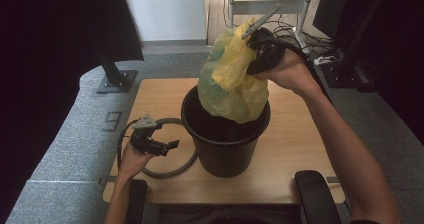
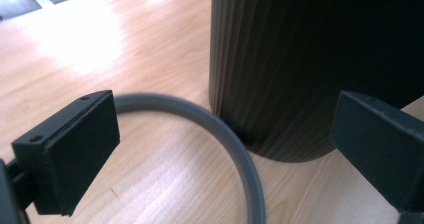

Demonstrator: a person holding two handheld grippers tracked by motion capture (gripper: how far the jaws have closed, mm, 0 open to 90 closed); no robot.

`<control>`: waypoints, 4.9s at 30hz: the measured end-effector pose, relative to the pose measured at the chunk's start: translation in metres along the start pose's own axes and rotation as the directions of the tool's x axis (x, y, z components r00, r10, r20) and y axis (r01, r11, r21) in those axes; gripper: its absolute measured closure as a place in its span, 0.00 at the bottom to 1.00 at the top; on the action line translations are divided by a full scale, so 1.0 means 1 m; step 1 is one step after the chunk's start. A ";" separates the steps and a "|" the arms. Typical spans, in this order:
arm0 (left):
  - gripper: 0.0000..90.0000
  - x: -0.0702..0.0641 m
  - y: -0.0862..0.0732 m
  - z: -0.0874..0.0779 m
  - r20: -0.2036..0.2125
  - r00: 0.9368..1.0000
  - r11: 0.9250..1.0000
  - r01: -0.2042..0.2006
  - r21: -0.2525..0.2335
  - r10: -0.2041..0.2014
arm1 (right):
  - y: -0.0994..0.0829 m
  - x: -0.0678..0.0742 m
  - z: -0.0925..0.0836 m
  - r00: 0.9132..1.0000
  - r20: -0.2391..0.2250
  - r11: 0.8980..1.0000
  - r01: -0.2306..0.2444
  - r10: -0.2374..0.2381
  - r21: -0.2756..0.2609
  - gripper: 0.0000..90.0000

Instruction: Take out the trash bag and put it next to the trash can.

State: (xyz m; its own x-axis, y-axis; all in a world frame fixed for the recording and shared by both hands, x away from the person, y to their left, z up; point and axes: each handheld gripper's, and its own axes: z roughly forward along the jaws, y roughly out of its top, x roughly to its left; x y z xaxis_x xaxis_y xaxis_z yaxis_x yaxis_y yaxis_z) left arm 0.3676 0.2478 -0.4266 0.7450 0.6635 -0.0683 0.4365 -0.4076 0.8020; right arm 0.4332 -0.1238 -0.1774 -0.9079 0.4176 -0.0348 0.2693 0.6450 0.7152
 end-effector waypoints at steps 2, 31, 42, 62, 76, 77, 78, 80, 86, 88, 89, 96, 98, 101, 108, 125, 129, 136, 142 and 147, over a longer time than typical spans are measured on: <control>0.00 0.001 -0.009 0.004 -0.009 1.000 1.000 0.010 -0.002 -0.010 | 0.002 0.000 -0.004 1.000 0.004 1.000 0.002 -0.002 -0.005 0.85; 0.00 0.013 -0.065 0.028 -0.066 0.995 0.996 0.081 0.044 -0.078 | 0.012 -0.033 -0.076 0.975 0.213 0.997 -0.074 0.071 0.007 0.85; 0.00 0.015 -0.069 0.029 -0.088 0.992 0.995 0.090 0.044 -0.086 | -0.014 -0.061 -0.072 0.944 0.311 0.990 -0.132 0.110 0.049 0.85; 0.00 0.017 -0.078 0.033 -0.110 0.988 0.991 0.119 0.068 -0.111 | -0.092 -0.099 -0.017 0.917 0.342 0.964 -0.251 0.206 0.092 0.84; 0.00 0.017 -0.078 0.033 -0.120 0.986 0.990 0.127 0.063 -0.119 | -0.158 -0.115 0.039 0.896 0.358 0.941 -0.318 0.261 0.111 0.84; 0.00 0.017 -0.078 0.033 -0.119 0.986 0.990 0.126 0.064 -0.118 | -0.162 -0.116 0.043 0.893 0.362 0.940 -0.324 0.265 0.111 0.84; 0.00 0.017 -0.078 0.033 -0.118 0.986 0.990 0.125 0.065 -0.117 | -0.167 -0.116 0.048 0.892 0.365 0.938 -0.327 0.267 0.113 0.84; 0.00 0.017 -0.078 0.033 -0.116 0.986 0.990 0.125 0.067 -0.117 | -0.177 -0.116 0.058 0.889 0.364 0.935 -0.337 0.277 0.112 0.83; 0.00 0.017 -0.078 0.034 -0.116 0.986 0.989 0.128 0.070 -0.119 | -0.206 -0.114 0.085 0.882 0.342 0.923 -0.375 0.324 0.092 0.82; 0.00 0.017 -0.078 0.034 -0.116 0.986 0.989 0.130 0.070 -0.122 | -0.215 -0.113 0.092 0.880 0.332 0.917 -0.388 0.340 0.089 0.82; 0.00 0.017 -0.078 0.034 -0.117 0.986 0.989 0.131 0.070 -0.122 | -0.219 -0.112 0.096 0.879 0.329 0.916 -0.392 0.345 0.088 0.82; 0.00 0.017 -0.078 0.035 -0.118 0.986 0.989 0.126 0.081 -0.116 | -0.247 -0.102 0.117 0.870 0.315 0.900 -0.426 0.379 0.094 0.80; 0.00 0.017 -0.078 0.036 -0.119 0.986 0.988 0.127 0.087 -0.116 | -0.254 -0.099 0.122 0.867 0.313 0.896 -0.435 0.389 0.092 0.79; 0.00 0.018 -0.077 0.037 -0.118 0.985 0.986 0.135 0.099 -0.123 | -0.262 -0.093 0.131 0.868 0.318 0.894 -0.434 0.382 0.109 0.78; 0.00 0.018 -0.077 0.037 -0.123 0.985 0.985 0.137 0.102 -0.124 | -0.282 -0.083 0.156 0.862 0.293 0.880 -0.461 0.413 0.115 0.77; 0.00 0.017 -0.076 0.040 -0.124 0.987 0.984 0.121 0.128 -0.106 | -0.291 -0.126 0.213 0.788 0.330 0.827 -0.561 0.520 0.035 0.75; 0.00 0.016 -0.076 0.039 -0.120 0.987 0.986 0.119 0.120 -0.104 | -0.287 -0.134 0.216 0.782 0.313 0.815 -0.578 0.539 0.038 0.48; 0.00 0.017 -0.076 0.039 -0.115 0.988 0.985 0.120 0.120 -0.106 | -0.273 -0.133 0.187 0.765 0.324 0.816 -0.576 0.557 -0.045 0.16; 0.00 0.016 -0.076 0.039 -0.119 0.988 0.986 0.115 0.120 -0.101 | -0.264 -0.123 0.158 0.787 0.337 0.843 -0.536 0.517 -0.040 0.16; 0.00 0.016 -0.076 0.038 -0.118 0.988 0.986 0.116 0.116 -0.102 | -0.259 -0.111 0.139 0.804 0.328 0.858 -0.512 0.496 -0.042 0.16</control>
State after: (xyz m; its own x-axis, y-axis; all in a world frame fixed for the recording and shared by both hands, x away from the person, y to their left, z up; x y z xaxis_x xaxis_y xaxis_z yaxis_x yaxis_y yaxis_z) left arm 0.3654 0.2652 -0.5117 0.6319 0.7709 -0.0794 0.5756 -0.3983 0.7142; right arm 0.5090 -0.2487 -0.4557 -0.4917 0.8653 0.0977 0.6821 0.3130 0.6609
